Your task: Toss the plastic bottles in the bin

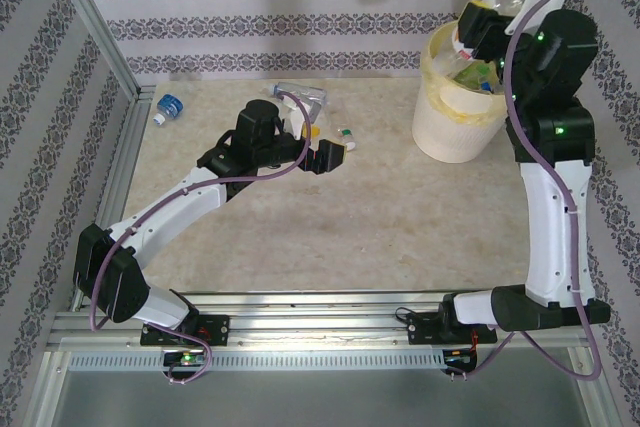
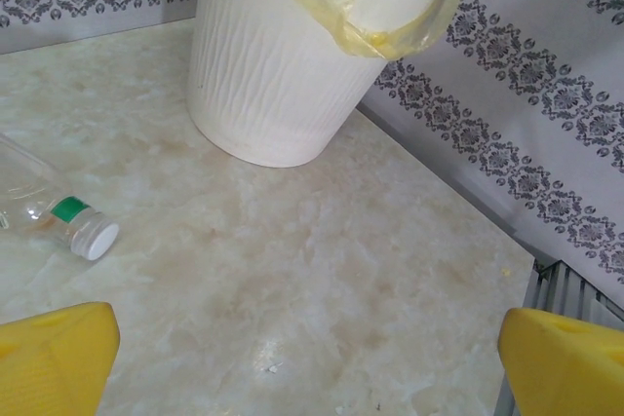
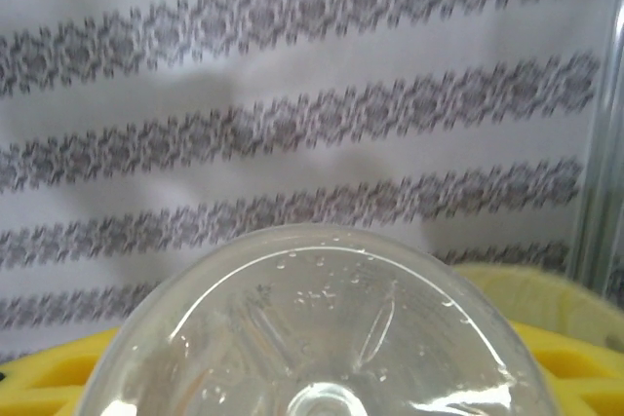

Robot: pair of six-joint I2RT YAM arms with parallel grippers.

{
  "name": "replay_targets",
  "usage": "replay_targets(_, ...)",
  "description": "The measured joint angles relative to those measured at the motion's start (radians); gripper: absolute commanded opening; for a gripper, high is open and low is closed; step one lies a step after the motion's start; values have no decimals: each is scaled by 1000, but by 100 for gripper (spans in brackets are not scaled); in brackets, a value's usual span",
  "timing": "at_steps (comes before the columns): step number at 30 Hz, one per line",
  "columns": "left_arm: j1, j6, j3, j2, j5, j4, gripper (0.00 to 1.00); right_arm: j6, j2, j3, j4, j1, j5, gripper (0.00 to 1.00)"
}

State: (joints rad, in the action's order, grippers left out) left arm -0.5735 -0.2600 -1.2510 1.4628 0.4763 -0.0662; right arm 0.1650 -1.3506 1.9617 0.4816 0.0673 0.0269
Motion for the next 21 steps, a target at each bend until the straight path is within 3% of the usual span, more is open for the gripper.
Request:
replay_targets(7, 11, -15, 14, 0, -15, 7, 100, -127, 15, -45, -264, 0, 31, 32)
replay_targets(16, 33, -37, 39, 0, -22, 16, 100, -190, -50, -33, -405, -30, 98, 29)
replay_targets(18, 39, -42, 45, 0, -26, 18, 100, -186, -102, 5, -393, -50, 128, 33)
replay_targets(21, 45, -49, 48, 0, -30, 21, 100, -148, -208, 86, -332, -91, 174, 51)
